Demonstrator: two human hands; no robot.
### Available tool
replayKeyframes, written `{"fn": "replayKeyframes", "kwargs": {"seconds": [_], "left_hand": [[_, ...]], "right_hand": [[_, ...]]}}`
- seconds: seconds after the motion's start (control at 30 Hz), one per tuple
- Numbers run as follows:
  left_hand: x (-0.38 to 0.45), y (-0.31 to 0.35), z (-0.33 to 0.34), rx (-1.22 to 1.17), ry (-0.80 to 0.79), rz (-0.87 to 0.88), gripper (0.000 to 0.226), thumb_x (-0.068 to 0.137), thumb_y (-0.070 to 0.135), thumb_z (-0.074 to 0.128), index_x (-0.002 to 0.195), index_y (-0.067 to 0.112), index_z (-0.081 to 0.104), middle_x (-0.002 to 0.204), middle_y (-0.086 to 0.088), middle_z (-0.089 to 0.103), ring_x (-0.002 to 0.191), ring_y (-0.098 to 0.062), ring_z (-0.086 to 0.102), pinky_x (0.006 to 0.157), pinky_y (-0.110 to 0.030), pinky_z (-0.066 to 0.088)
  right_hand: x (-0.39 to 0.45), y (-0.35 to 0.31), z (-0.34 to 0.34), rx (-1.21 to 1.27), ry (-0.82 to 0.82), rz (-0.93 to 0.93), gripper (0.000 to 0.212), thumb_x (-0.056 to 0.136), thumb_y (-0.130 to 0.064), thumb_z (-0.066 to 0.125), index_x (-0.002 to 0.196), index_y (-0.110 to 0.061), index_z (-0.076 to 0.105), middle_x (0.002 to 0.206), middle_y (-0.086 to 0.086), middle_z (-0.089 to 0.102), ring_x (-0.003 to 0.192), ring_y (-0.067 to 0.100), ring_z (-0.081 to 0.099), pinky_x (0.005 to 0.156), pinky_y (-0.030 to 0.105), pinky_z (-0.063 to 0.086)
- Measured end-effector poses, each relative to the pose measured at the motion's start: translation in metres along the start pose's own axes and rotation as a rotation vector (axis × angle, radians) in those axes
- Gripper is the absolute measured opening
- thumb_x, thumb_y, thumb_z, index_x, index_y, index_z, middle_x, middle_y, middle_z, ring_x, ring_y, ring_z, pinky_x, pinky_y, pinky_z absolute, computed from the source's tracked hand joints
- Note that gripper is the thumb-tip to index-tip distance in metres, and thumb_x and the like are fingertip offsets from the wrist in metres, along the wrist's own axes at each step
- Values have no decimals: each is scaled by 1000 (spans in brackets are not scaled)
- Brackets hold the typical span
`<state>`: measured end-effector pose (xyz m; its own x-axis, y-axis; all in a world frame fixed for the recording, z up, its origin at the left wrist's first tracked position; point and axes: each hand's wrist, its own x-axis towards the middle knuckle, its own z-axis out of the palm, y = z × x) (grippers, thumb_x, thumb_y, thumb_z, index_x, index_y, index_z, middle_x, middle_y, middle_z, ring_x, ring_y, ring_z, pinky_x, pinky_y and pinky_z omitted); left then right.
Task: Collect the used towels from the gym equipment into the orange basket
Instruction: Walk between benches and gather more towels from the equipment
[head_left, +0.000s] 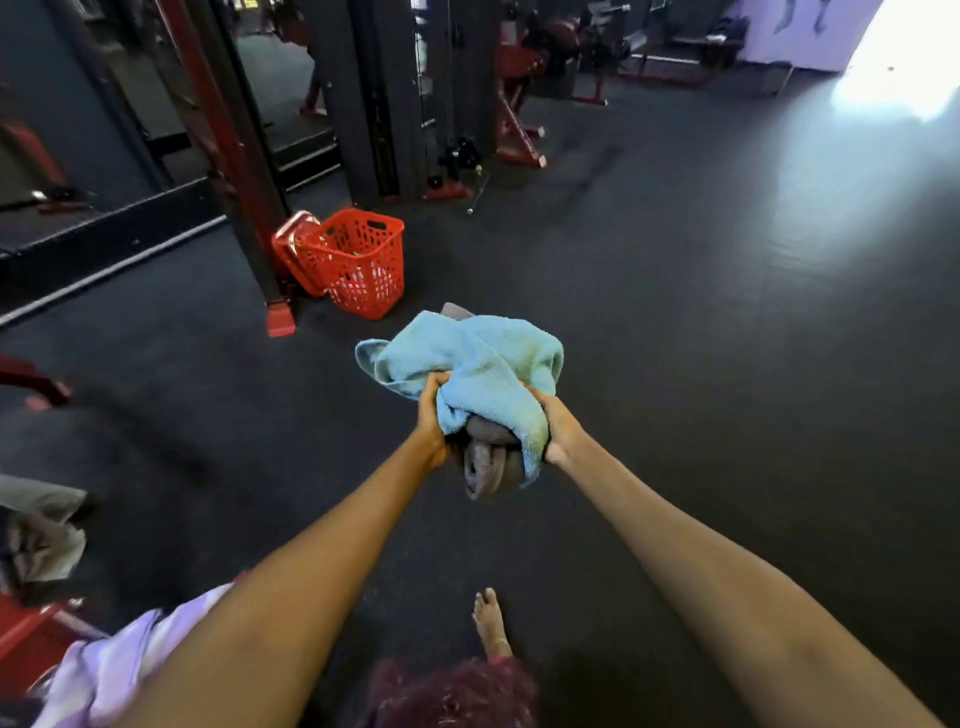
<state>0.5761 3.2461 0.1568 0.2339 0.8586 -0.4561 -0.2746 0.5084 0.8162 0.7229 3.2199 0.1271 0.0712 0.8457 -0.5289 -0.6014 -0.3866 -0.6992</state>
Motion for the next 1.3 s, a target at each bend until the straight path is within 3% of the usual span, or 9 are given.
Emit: {"fn": "replayKeyframes", "kwargs": {"seconds": [0.23, 0.33, 0.5, 0.63, 0.7, 0.8, 0.97, 1.07, 1.3], "left_hand": [[131, 66, 33, 128, -105, 125, 24, 81, 41, 55, 92, 20, 50, 88, -4, 58, 85, -14, 56, 81, -32, 46], [182, 94, 50, 202, -146, 109, 55, 71, 47, 59, 112, 12, 51, 97, -3, 63, 94, -17, 57, 89, -36, 47], [283, 127, 76, 50, -64, -14, 38, 103, 33, 22, 94, 14, 54, 55, 4, 66, 71, -6, 57, 66, -22, 47], [359, 164, 101, 4, 4, -55, 38, 98, 44, 36, 87, 16, 58, 80, -4, 62, 79, -16, 59, 71, -29, 50], [409, 181, 105, 60, 207, 85, 40, 83, 49, 59, 92, 10, 59, 88, -5, 61, 87, -20, 63, 72, -27, 53], [463, 210, 113, 281, 604, 430, 95, 54, 57, 71, 131, 8, 44, 131, -10, 50, 121, -26, 54, 100, -39, 46], [530, 256, 124, 944, 882, 974, 75, 79, 49, 50, 141, 10, 33, 150, -20, 30, 141, -26, 22, 112, -60, 8], [575, 268, 129, 1242, 729, 817, 78, 78, 63, 39, 147, 30, 24, 158, -12, 13, 146, -25, 3, 108, -65, -1], [695, 312, 113, 1161, 655, 382, 98, 74, 68, 58, 149, 40, 3, 159, 0, -13, 147, -29, -9, 111, -64, 16]], "right_hand": [[122, -104, 16, 52, -76, -14, 24, 91, -30, 57, 92, -10, 69, 81, 11, 75, 73, 23, 72, 76, 40, 52], [173, -142, 22, 95, -75, 4, 24, 91, -29, 53, 95, -10, 67, 80, 11, 74, 85, 26, 65, 78, 40, 50], [263, -187, 33, 153, -130, 40, 26, 92, -27, 48, 97, -7, 64, 79, 12, 74, 74, 25, 71, 70, 36, 55], [344, -225, 39, 213, -107, 65, 23, 87, -26, 50, 93, -8, 63, 74, 12, 72, 83, 25, 63, 77, 39, 50], [384, -249, 44, 221, -109, 73, 26, 91, -28, 47, 94, -8, 63, 73, 11, 73, 86, 24, 61, 77, 39, 49], [445, -293, 58, 161, -132, 115, 27, 93, -28, 44, 91, -8, 62, 70, 11, 73, 85, 25, 59, 76, 39, 48], [533, -351, 95, -48, -157, 226, 29, 88, -30, 48, 96, -7, 65, 81, 17, 72, 86, 30, 61, 78, 41, 50], [584, -365, 117, -64, -190, 246, 36, 86, -31, 52, 110, -6, 64, 97, 17, 70, 92, 31, 63, 84, 43, 51], [712, -402, 161, -122, -285, 268, 24, 90, -26, 51, 95, -7, 66, 78, 14, 74, 85, 29, 64, 81, 43, 50]]}}
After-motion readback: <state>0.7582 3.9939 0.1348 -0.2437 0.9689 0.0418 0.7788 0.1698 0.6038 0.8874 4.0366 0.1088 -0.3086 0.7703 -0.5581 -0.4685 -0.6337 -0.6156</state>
